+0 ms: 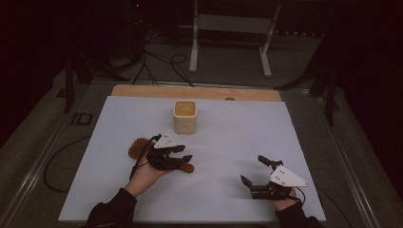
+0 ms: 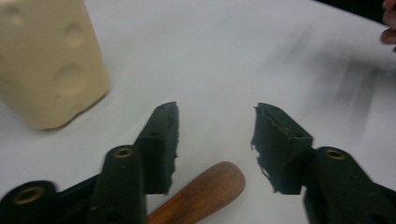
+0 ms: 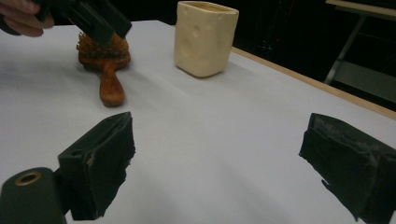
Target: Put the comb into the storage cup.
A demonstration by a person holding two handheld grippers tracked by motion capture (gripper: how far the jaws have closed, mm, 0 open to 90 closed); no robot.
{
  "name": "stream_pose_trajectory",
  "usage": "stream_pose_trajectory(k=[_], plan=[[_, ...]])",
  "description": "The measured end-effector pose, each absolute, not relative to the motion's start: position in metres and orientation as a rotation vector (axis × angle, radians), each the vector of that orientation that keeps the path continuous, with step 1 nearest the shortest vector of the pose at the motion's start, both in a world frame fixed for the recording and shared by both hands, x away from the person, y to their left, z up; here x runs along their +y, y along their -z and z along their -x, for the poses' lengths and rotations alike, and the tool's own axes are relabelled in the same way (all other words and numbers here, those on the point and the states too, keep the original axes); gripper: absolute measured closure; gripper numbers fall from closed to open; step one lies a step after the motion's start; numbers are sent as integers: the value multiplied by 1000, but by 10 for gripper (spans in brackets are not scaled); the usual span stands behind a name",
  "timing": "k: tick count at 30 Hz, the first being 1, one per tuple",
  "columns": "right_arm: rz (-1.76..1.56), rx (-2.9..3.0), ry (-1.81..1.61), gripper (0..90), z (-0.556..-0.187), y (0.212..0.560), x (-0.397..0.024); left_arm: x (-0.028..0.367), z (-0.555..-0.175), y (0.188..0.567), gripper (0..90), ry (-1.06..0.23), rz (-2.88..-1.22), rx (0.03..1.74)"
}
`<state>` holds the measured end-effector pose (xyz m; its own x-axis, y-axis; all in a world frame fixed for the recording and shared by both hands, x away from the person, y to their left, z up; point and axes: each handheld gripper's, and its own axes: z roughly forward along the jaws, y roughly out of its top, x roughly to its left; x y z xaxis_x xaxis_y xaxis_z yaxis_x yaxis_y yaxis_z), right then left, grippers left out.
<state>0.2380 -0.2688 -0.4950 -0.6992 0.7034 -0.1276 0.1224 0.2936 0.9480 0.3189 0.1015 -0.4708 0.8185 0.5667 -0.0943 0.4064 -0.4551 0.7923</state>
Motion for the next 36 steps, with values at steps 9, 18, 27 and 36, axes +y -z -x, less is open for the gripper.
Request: stream_pose_trajectory(k=[9, 18, 27, 36], plan=[[-731, 2032, -1419, 88, -238, 495, -269, 90, -326, 485, 674, -218, -2149, 777], [-734, 2032, -1420, 88, -238, 495, -269, 81, -330, 495, 861, -211, -2177, 809], [-734, 2031, -1421, 88, -238, 495, -269, 74, -334, 503, 900, -201, -2246, 870], [-733, 2029, -1421, 88, -237, 494, -269, 72, -333, 506, 900, -197, -2294, 879]])
